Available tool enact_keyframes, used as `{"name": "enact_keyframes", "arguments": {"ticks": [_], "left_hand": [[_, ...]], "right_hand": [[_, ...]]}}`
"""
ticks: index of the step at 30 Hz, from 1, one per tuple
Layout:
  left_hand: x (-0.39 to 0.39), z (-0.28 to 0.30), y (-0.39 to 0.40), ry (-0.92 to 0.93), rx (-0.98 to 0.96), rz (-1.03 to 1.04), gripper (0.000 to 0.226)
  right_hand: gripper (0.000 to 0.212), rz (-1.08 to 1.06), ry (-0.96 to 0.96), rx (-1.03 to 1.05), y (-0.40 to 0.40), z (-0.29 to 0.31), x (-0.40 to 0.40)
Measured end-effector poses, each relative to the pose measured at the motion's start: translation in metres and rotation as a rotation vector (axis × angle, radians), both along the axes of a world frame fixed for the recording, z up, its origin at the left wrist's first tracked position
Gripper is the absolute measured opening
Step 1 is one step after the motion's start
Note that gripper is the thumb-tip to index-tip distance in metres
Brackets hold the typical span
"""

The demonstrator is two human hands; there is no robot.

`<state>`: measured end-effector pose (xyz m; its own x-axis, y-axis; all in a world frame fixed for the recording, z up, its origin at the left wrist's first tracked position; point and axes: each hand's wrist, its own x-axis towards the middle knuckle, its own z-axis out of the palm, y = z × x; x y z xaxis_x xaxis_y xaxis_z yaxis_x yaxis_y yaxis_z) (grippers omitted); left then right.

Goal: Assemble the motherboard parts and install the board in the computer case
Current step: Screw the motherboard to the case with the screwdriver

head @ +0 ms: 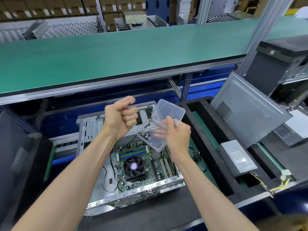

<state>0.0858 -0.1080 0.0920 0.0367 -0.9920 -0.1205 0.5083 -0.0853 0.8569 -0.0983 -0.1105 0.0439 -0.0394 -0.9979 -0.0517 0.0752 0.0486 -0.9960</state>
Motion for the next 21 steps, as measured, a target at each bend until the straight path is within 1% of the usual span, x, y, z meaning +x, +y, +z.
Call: {"name": "enact_keyframes", "arguments": {"ticks": [1,2,3,4,5,6,7,8,9,10,12,14,19,21], "left_hand": [[0.001,0.000,-0.001,0.043,0.033,0.005,0.019],[0.001,-0.001,-0.001,0.012,0.053,0.003,0.017],[0.000,-0.001,-0.001,-0.087,0.058,0.000,0.018],[-0.001,-0.001,0.000,-0.259,0.047,0.001,0.021],[-0.002,-0.001,0.000,-0.496,0.013,0.001,0.025],[-0.004,-0.001,0.001,-0.779,-0.041,-0.007,0.027],[-0.005,0.000,0.001,-1.057,-0.110,-0.021,0.025],[-0.008,0.001,0.002,-1.276,-0.186,-0.049,0.019],[-0.010,0.003,0.003,-1.420,-0.256,-0.083,0.015],[-0.011,0.005,0.004,-1.521,-0.311,-0.116,0.015],[-0.012,0.006,0.003,-1.672,-0.348,-0.163,0.020],[-0.013,0.004,0.001,-1.777,-0.341,-0.176,0.020],[-0.018,0.002,-0.001,-1.910,-0.252,-0.240,0.019],[-0.021,0.005,-0.001,-1.937,-0.222,-0.262,0.021]], "right_hand": [[0.034,0.000,0.003,-0.002,0.000,0.000,0.000],[0.034,0.000,0.008,-0.003,0.000,-0.001,0.000],[0.034,0.000,0.012,-0.004,0.000,-0.001,0.000],[0.034,0.000,0.015,-0.006,0.000,-0.001,0.001],[0.034,0.001,0.014,-0.007,0.000,-0.001,0.001],[0.034,0.001,0.009,-0.009,0.000,-0.001,0.001],[0.034,0.000,0.004,-0.010,0.000,-0.001,0.002],[0.035,-0.002,0.004,-0.013,0.000,-0.001,0.001],[0.035,-0.003,0.007,-0.015,0.000,-0.001,0.001],[0.036,-0.004,0.008,-0.018,0.000,-0.001,0.001],[0.036,-0.006,0.006,-0.018,0.001,0.000,0.002],[0.034,-0.008,0.003,-0.017,0.002,0.001,0.003],[0.033,-0.015,0.005,-0.020,0.003,0.002,0.003],[0.032,-0.019,0.005,-0.015,0.004,0.002,0.003]]}}
